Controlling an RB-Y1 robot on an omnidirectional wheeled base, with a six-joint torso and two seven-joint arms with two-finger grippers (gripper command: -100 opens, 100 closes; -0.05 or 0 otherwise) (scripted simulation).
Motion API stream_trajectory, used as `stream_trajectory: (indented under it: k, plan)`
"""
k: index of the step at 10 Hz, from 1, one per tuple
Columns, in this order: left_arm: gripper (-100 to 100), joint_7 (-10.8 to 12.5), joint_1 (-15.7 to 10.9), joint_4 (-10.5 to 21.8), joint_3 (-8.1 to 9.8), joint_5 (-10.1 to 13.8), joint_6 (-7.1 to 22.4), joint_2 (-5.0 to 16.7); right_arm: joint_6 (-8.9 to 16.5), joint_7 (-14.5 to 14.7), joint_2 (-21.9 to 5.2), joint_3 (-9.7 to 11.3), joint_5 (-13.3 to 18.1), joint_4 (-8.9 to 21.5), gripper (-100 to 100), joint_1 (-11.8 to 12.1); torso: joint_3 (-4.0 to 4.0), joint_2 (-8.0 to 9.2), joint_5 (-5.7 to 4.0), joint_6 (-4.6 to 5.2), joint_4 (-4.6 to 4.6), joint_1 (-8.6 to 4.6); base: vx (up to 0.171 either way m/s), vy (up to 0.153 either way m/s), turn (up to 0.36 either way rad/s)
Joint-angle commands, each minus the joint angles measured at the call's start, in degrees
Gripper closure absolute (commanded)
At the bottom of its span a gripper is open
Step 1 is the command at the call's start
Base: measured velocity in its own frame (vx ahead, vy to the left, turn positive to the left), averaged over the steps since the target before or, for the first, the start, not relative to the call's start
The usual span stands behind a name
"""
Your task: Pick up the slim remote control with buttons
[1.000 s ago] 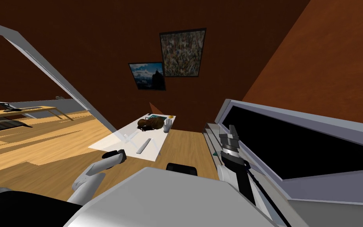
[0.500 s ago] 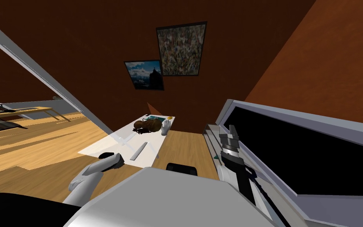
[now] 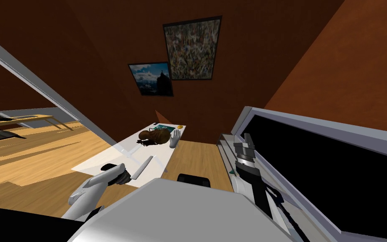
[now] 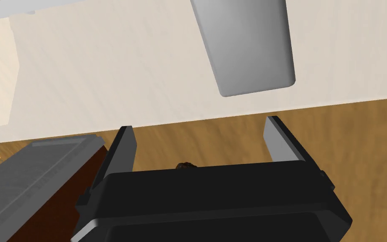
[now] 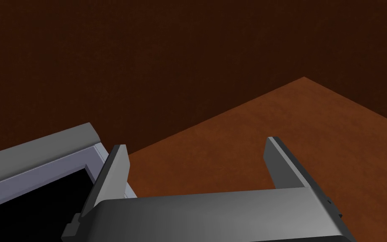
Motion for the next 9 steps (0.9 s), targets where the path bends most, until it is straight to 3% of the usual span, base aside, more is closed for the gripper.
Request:
stream_trajectory:
  k: [1,9]
  plan:
    - [-100,1.43,-1.29,2.86,0.85,1.36,2.86,0.79,0.00,0.00,0.00,0.00,0.00,0.00,0,0.00,0.00,0.00,0.00,0.00,0.00,0.00,0.191,-0.008,0.018]
    - [-100,4.62,-4.59,13.45,2.58,6.20,11.67,2.71,0.00,0.00,-0.01,-0.01,0.00,0.00,0,0.00,-0.04,-0.05,0.04,0.00,-0.02,0.17,0.148,0.022,0.017]
